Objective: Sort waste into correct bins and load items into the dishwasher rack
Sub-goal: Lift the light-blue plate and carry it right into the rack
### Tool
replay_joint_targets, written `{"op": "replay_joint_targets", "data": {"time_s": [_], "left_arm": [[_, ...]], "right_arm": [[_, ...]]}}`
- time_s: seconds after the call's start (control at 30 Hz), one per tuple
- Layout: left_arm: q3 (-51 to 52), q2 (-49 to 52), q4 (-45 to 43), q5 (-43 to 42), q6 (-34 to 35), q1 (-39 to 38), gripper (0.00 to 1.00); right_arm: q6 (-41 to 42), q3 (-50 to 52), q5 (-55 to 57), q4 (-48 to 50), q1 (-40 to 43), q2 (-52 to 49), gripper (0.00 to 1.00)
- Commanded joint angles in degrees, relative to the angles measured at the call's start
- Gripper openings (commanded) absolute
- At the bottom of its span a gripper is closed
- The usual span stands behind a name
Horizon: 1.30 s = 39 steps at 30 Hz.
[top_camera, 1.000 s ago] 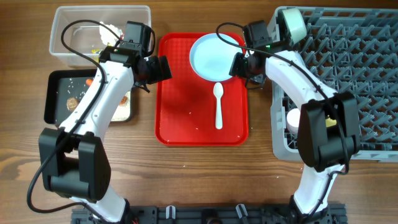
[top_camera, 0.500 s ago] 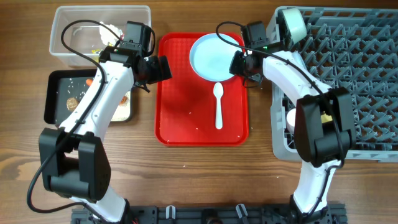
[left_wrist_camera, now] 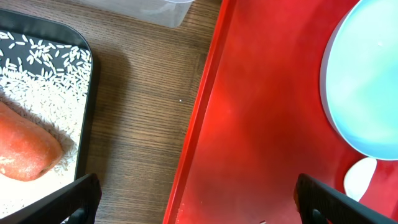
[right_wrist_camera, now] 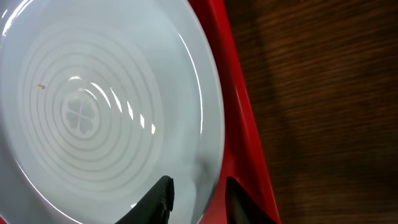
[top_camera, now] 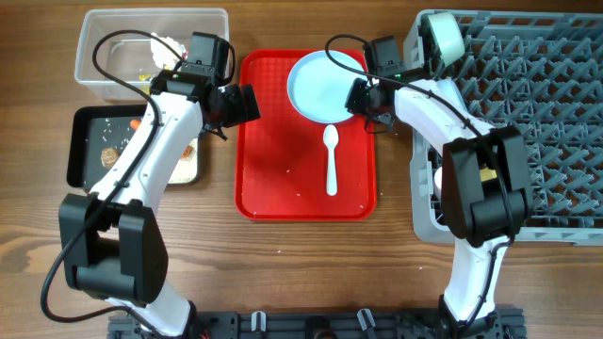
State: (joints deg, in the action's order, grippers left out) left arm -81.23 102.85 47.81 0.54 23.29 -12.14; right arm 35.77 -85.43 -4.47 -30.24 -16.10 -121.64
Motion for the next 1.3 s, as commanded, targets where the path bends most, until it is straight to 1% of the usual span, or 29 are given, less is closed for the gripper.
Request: {"op": "replay_joint_targets", "data": {"time_s": [0.0,0.1,0.17,0.27,0.3,0.53,0.67,0.77,1.0,1.13,1.2,1.27], "left_arm": [[-0.2,0.0,0.0,-0.5,0.8,0.3,1.0],[-0.2,0.0,0.0,-0.5,0.8,0.3,1.0],[-0.2,0.0,0.0,-0.5,0.8,0.3,1.0],[-0.2,0.0,0.0,-0.5,0.8,0.3,1.0],[-0.2,0.0,0.0,-0.5,0.8,0.3,1.0],[-0.2,0.0,0.0,-0.5,0.8,0.3,1.0],[-0.2,0.0,0.0,-0.5,0.8,0.3,1.0],[-0.2,0.0,0.0,-0.5,0.8,0.3,1.0],[-0.2,0.0,0.0,-0.5,0.8,0.3,1.0],[-0.2,0.0,0.0,-0.5,0.8,0.3,1.0],[-0.2,0.0,0.0,-0.5,0.8,0.3,1.0],[-0.2,0.0,0.0,-0.5,0.8,0.3,1.0]], "right_arm": [[-1.0,0.5,-0.7,0.7,-0.4,-2.2,0.29],[-1.3,0.5,-0.7,0.7,-0.4,-2.3,0.29],[-1.2,0.5,-0.7,1.0,-0.4,-2.3,0.22],[-1.2,0.5,-0.7,1.3,-0.6,-2.3,0.06],[-1.2,0.5,-0.7,1.3,-0.6,-2.3,0.04],[-1.6,0.5,-1.3,1.8,-0.6,-2.3,0.05],[-4.5,-0.4,-2.7,1.9,-0.4,-2.1,0.04],[-7.0,-1.8,-2.4,0.9,0.4,0.2,0.05],[-13.8,-2.5,4.9,-1.6,3.5,14.1,0.04],[-19.6,-2.5,10.4,-3.7,4.5,22.7,0.05],[-22.2,-2.5,13.4,-4.4,4.6,25.9,0.04],[-23.9,-2.5,18.8,-4.8,4.5,29.1,0.04]]}}
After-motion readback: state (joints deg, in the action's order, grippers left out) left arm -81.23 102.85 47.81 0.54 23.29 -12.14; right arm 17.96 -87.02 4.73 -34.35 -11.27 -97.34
